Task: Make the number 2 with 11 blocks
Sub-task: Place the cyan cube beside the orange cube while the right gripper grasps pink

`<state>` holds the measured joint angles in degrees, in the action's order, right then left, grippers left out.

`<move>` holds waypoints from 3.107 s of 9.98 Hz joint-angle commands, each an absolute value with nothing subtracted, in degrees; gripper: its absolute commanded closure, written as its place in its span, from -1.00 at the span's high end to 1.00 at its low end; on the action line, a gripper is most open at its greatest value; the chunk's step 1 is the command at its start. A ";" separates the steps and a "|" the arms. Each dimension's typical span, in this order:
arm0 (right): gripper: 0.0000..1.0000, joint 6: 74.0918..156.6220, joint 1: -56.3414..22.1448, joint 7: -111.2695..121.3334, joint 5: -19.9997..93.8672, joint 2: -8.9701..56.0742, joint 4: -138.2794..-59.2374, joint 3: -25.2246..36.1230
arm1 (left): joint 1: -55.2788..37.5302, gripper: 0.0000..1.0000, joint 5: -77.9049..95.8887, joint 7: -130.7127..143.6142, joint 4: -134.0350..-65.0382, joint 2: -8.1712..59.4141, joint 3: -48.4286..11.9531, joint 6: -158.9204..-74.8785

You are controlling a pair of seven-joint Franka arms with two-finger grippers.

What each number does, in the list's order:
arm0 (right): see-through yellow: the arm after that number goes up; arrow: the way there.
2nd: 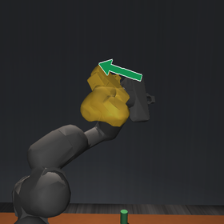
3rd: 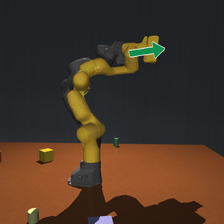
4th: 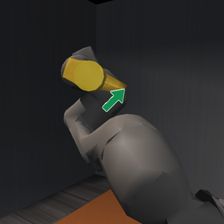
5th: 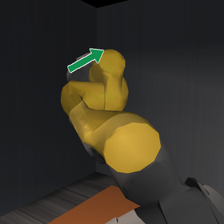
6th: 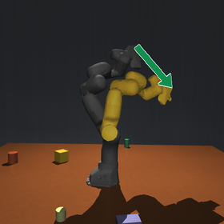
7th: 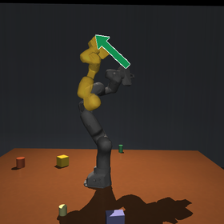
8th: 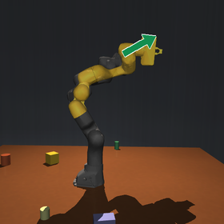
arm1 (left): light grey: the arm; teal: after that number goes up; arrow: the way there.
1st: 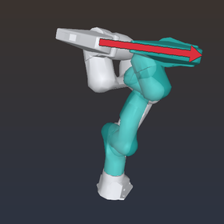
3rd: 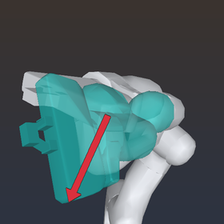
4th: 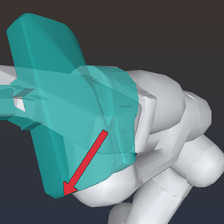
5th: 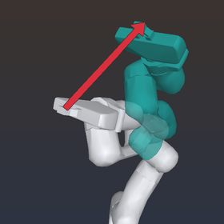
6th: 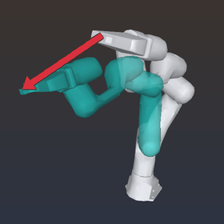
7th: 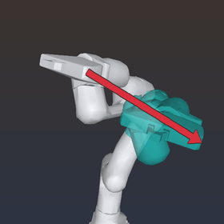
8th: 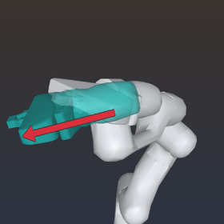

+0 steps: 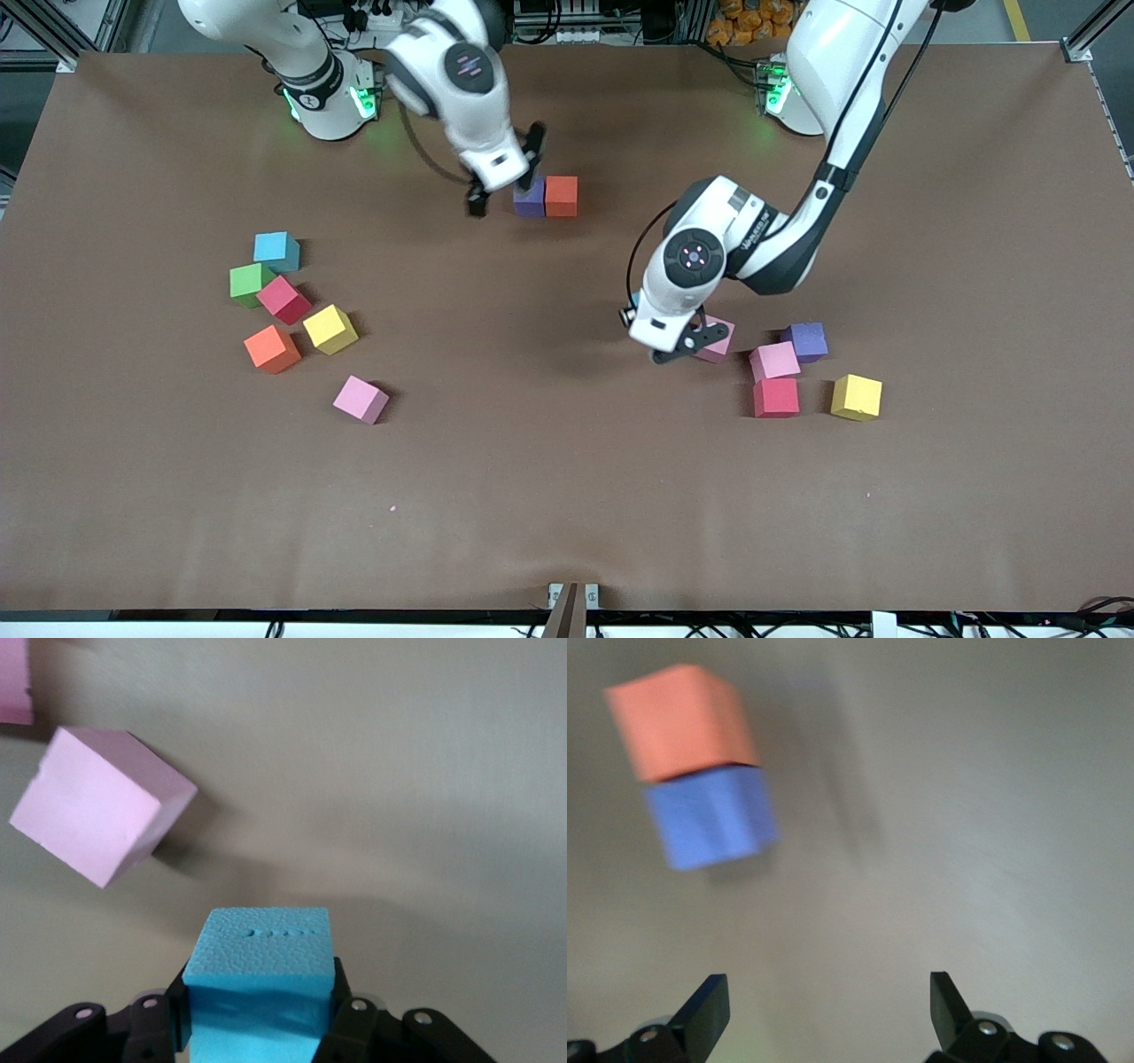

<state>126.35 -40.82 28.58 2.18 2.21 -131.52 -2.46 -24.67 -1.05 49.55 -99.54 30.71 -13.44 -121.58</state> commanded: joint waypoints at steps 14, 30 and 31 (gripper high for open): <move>1.00 130.43 -6.68 53.09 -2.11 28.29 -102.85 -4.66 | -23.64 0.08 -18.18 5.98 -119.52 21.27 -35.59 -122.87; 1.00 137.01 -5.80 55.02 -1.23 37.61 -99.05 -5.36 | -24.60 0.07 -24.08 -14.94 -123.32 25.13 -37.88 -134.47; 1.00 137.20 -5.54 55.11 -1.32 37.79 -99.05 -5.45 | -25.31 0.07 -24.08 -14.77 -122.79 25.66 -37.79 -134.47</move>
<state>137.02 -7.06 53.76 -1.53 36.62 -100.51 -4.19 -24.75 -22.55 -14.48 -124.28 24.11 -37.48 -134.15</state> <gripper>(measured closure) 0.000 0.423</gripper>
